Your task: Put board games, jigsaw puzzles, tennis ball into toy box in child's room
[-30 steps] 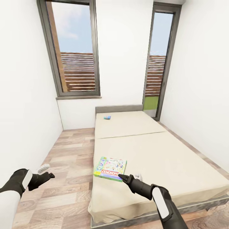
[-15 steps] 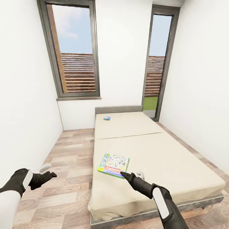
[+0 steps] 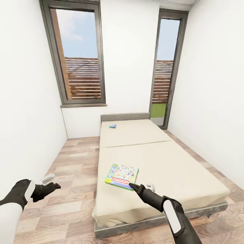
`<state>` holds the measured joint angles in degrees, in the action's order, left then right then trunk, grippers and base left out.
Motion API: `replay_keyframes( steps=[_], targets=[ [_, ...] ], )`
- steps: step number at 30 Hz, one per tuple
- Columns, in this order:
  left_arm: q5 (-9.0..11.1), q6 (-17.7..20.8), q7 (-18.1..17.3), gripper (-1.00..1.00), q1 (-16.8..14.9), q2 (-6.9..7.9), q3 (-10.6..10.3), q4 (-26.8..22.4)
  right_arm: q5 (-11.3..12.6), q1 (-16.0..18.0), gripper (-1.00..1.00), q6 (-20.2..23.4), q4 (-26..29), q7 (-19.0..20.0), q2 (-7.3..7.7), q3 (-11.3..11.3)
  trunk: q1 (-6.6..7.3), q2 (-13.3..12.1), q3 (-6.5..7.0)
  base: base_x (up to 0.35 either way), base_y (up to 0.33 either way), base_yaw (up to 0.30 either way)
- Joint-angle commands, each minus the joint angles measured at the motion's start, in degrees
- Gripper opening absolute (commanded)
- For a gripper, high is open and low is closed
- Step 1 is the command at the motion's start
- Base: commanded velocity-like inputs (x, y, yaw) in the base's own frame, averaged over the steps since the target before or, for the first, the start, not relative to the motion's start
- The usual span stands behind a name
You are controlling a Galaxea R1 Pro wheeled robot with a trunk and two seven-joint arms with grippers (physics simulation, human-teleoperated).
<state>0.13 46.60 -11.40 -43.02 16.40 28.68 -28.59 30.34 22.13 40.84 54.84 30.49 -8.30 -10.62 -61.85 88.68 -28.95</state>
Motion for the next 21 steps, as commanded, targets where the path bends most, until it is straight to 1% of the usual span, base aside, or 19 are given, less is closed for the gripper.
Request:
replay_keyframes(
  steps=[1, 4, 8, 14, 21],
  targets=[
    [0.0, 0.3, -0.1, 1.0, 0.0, -0.03, 0.3, -0.1, 0.0, 0.0, -1.0, 0.4, 0.0, 0.2, -0.04, -0.2, 0.26, -0.4, 0.12, -0.261, -0.166, 0.008],
    [0.0, 0.3, -0.1, 1.0, 0.0, 0.02, 0.2, -0.1, 0.0, 0.0, -1.0, 0.4, -0.1, 0.2, 0.52, -0.3, 0.92, -1.6, 0.66, -0.269, -0.192, 0.078],
    [0.0, 0.2, 0.0, 1.0, 0.0, 0.03, 0.2, -0.1, 0.1, 0.0, -1.0, 0.4, -0.1, 0.1, 1.23, -0.3, 1.79, -3.2, 1.38, -0.214, -0.177, 0.208],
    [-0.1, 0.2, 0.0, 1.0, 0.0, -0.03, 0.2, -0.1, 0.1, 0.0, -1.0, 0.4, -0.2, 0.2, 2.54, -0.3, 3.11, -5.6, 2.46, -0.041, -0.038, 0.275],
    [-0.1, 0.2, 0.0, 1.0, 0.0, -0.05, 0.2, -0.1, 0.1, 0.0, -1.0, 0.4, -0.2, 0.2, 2.74, -0.3, 4.65, -8.4, 3.71, -0.004, -0.003, 0.287]
  ],
)
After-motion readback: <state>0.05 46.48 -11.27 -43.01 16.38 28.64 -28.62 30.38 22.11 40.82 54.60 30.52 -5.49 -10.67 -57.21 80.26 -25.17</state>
